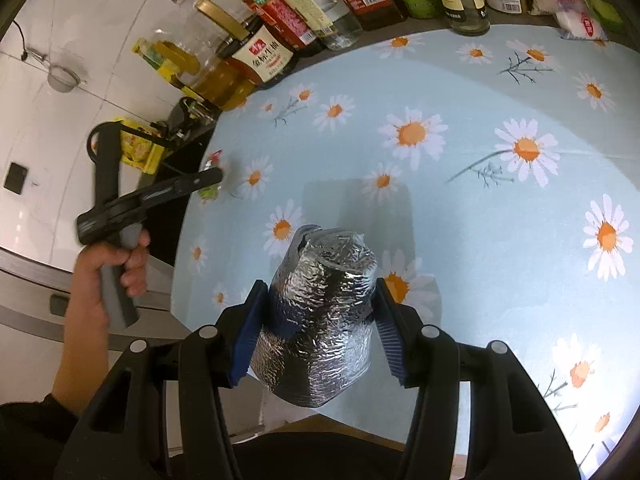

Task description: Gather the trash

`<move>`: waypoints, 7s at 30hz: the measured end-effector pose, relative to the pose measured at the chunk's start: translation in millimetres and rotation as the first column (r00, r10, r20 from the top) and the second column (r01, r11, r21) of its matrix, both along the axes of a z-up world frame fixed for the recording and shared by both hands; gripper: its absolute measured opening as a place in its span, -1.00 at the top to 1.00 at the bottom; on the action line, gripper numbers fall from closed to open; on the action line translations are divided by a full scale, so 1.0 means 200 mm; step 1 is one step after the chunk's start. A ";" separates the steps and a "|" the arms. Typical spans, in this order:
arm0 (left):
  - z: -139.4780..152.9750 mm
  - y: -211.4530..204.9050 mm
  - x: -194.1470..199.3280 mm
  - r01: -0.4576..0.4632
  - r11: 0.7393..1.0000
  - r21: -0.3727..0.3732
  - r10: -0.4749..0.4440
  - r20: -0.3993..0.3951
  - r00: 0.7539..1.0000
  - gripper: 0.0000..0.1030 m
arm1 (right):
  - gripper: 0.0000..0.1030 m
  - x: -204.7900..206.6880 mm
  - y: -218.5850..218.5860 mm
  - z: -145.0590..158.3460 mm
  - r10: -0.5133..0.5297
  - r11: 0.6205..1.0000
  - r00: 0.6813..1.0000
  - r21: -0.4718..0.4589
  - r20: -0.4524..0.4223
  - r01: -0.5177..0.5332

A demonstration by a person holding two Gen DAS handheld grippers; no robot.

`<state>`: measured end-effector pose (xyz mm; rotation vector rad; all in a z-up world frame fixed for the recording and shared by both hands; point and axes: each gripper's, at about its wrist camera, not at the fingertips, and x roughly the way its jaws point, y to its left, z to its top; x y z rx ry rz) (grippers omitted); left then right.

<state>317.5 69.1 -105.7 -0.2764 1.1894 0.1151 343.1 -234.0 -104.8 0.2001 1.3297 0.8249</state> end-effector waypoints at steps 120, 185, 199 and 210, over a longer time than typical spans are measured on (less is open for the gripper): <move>-0.14 -0.36 -1.41 0.087 0.980 -0.178 -0.105 -0.095 0.990 -0.20 | -0.32 -1.14 0.21 -0.11 0.006 0.981 0.999 -0.192 0.034 0.001; 0.81 -0.80 -1.69 0.001 0.992 0.129 -0.043 0.325 0.945 -0.87 | -0.90 -1.35 -0.61 0.73 -0.115 0.990 0.846 -0.013 0.521 0.143; 0.80 -0.84 -1.71 0.007 0.992 0.127 -0.048 0.324 0.945 -0.87 | -0.90 -1.36 -0.62 0.73 -0.107 0.990 0.850 -0.022 0.515 0.138; 0.79 -0.85 -1.72 0.012 0.990 0.142 -0.058 0.324 0.944 -0.87 | -0.90 -1.37 -0.60 0.72 -0.103 0.991 0.854 -0.019 0.511 0.131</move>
